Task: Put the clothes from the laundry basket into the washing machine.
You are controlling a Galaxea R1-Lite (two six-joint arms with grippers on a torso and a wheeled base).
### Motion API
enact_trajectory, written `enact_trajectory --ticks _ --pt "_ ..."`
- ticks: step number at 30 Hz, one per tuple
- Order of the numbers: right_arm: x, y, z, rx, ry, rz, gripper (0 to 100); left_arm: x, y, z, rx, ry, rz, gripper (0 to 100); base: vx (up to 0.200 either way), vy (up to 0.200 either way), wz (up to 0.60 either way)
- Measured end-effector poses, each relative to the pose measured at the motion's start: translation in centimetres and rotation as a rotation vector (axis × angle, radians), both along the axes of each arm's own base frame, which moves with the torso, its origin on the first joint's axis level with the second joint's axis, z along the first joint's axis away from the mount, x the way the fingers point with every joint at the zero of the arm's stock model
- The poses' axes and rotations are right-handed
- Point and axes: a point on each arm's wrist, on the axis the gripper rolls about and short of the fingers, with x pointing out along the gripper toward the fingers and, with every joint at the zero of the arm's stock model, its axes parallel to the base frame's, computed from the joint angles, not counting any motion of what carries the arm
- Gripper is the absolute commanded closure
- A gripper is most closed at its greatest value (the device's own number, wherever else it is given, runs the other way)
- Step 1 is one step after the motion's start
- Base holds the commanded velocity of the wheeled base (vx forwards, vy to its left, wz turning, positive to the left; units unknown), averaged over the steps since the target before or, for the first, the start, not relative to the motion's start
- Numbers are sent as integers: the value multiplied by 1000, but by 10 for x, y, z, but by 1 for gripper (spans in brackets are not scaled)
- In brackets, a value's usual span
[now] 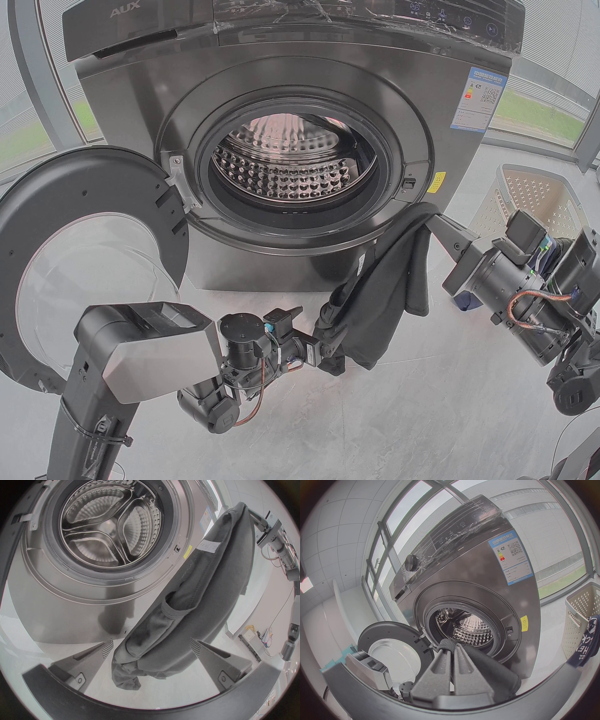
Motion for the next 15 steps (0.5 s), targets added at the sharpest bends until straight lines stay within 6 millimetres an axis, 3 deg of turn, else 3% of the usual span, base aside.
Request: enact_trajectory --ticks 15 --pt "0 0 -2 -1 2 2 100 35 -13 -20 -35 -73 51 0 0 0 0"
